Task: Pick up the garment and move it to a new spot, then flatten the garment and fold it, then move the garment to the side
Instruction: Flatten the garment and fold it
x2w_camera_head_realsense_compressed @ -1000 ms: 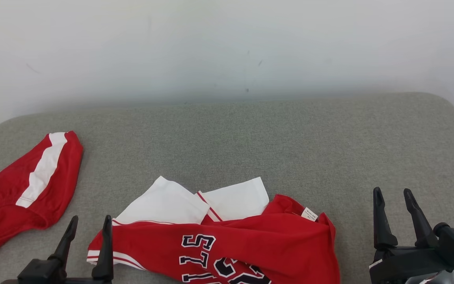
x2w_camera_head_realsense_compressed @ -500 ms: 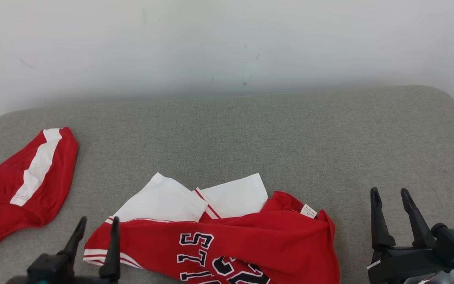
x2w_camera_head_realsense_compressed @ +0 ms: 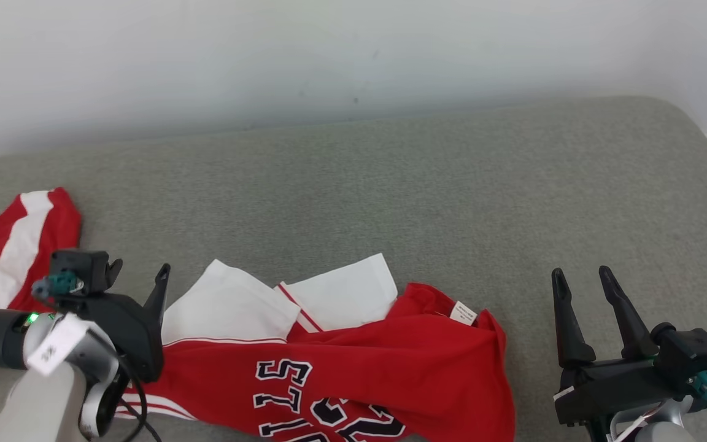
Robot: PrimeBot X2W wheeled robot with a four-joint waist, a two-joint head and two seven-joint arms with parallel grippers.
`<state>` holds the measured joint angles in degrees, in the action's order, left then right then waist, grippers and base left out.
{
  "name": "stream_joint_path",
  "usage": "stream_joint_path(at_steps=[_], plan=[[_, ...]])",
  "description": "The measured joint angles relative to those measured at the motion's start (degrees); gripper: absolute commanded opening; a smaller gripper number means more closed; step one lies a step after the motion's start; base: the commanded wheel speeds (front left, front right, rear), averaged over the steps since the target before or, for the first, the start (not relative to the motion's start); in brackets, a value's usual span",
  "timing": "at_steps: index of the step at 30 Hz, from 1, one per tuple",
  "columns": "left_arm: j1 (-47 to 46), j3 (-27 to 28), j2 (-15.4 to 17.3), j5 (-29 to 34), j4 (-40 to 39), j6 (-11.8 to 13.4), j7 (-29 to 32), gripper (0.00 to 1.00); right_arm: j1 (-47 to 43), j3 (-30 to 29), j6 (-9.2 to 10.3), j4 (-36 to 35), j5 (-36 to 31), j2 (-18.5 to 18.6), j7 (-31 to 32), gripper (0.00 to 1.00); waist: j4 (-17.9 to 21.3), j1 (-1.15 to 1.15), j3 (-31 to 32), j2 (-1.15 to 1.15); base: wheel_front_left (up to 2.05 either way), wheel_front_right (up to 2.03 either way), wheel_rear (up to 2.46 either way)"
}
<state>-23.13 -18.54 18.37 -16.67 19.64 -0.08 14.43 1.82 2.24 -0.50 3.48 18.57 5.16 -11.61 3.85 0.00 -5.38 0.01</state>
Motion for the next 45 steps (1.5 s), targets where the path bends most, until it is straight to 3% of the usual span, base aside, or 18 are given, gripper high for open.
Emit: stream_joint_path(at_steps=[8, 16, 26, 45], plan=[[-5.5, -0.4, 0.3, -2.1, 9.4, -1.5, 11.7, 1.0, 1.3, 1.0, -0.59, 0.5, -0.6, 0.2, 0.5, 1.0, 4.7, 0.0, -2.0, 0.0, 0.0, 0.0, 0.0], [-10.4, -1.1, 0.6, -2.1, 14.3, -2.5, 18.3, 1.0, 2.1, 0.7, -0.85, 1.3, -0.6, 0.5, 0.5, 1.0, 8.6, 0.0, -3.8, 0.0, 0.0, 0.0, 0.0], [-11.5, -2.1, -0.2, -2.1, 18.5, -3.3, 21.3, 1.0, 2.2, 1.6, -1.03, 2.0, -0.8, 0.5, 0.5, 1.0, 8.9, 0.0, -4.0, 0.0, 0.0, 0.0, 0.0], [-14.9, -1.0, -0.6, -2.6, 21.4, -3.0, 21.3, 1.0, 2.4, 2.4, -1.54, 2.1, -1.0, 0.4, 0.5, 1.0, 9.8, 0.0, -6.4, 0.0, 0.0, 0.0, 0.0]])
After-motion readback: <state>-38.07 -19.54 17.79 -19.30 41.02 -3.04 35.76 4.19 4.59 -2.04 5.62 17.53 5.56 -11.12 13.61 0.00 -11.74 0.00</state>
